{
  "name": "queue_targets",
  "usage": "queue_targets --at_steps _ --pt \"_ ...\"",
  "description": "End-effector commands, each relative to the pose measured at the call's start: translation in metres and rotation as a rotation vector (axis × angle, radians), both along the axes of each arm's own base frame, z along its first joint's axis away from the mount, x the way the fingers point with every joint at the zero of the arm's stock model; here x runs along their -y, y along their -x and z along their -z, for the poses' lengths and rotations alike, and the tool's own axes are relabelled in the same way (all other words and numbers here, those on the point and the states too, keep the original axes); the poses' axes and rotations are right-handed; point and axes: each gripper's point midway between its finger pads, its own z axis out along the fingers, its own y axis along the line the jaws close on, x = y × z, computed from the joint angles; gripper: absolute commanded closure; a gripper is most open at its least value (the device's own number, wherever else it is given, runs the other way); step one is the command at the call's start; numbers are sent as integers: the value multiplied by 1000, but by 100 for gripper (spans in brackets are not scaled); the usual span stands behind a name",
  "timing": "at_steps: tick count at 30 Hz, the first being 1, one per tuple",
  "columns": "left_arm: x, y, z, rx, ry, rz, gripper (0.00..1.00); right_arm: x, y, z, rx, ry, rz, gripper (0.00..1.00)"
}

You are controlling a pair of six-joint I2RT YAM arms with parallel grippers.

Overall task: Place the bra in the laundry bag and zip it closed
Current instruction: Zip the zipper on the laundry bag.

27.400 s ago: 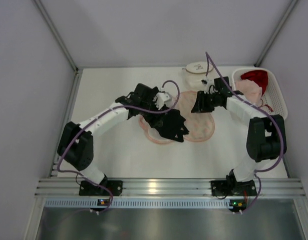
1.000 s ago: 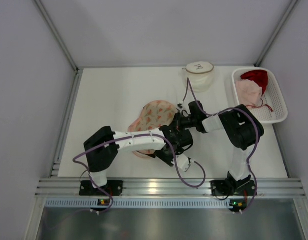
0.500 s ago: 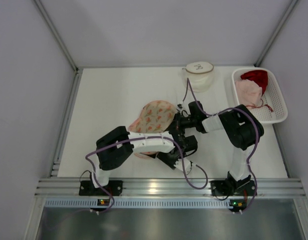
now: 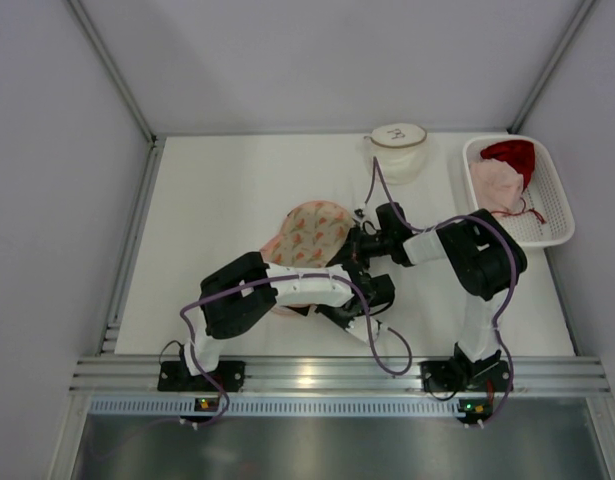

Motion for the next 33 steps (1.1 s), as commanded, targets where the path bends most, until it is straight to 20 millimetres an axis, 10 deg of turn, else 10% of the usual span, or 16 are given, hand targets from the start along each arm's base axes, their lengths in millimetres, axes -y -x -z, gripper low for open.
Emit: queue_targets --at_steps 1,18,27,28,29,33 --pt "-3 -1 -5 19 -15 5 100 -3 -10 -11 55 -12 -3 100" --pt "-33 102 -7 -242 23 -53 100 29 -67 2 116 49 83 100" --pt "-38 95 -8 -220 50 -58 100 27 -75 2 128 65 39 100" --pt "-33 92 -9 -218 61 -60 100 26 -72 0 120 57 27 92" --pt "-23 87 -14 -212 91 -64 100 25 -69 -2 112 52 10 63" --pt "-6 76 -20 -204 136 -61 100 33 -48 -14 108 71 -31 21"
